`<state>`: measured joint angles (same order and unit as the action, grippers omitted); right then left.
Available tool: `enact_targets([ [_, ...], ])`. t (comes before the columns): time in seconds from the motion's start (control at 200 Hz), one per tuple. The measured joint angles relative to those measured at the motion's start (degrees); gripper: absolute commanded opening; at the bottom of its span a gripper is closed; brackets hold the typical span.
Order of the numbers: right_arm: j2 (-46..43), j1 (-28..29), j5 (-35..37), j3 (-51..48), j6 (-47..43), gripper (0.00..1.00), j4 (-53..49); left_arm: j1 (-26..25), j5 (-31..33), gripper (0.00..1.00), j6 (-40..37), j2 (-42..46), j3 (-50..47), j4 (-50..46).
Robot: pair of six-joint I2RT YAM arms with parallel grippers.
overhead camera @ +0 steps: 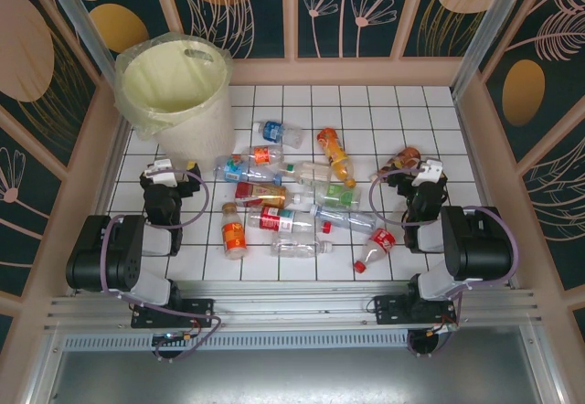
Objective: Put the plastic bottles in the bin
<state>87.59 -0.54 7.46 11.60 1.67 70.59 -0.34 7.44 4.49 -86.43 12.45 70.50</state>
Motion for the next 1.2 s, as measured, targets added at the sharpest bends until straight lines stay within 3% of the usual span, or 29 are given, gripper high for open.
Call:
enact_targets([
  [0.981,0.0,0.0,-0.1,0.1,0.0,0.99,-0.1,0.0,-1.3,0.99,-0.6,0.1,0.0,0.0],
  [1.196,-2.9,0.0,-1.8,2.8,-0.2,0.99,-5.6,0.0,-2.1,0.99,-0.9,4.2,0.3,-2.8],
])
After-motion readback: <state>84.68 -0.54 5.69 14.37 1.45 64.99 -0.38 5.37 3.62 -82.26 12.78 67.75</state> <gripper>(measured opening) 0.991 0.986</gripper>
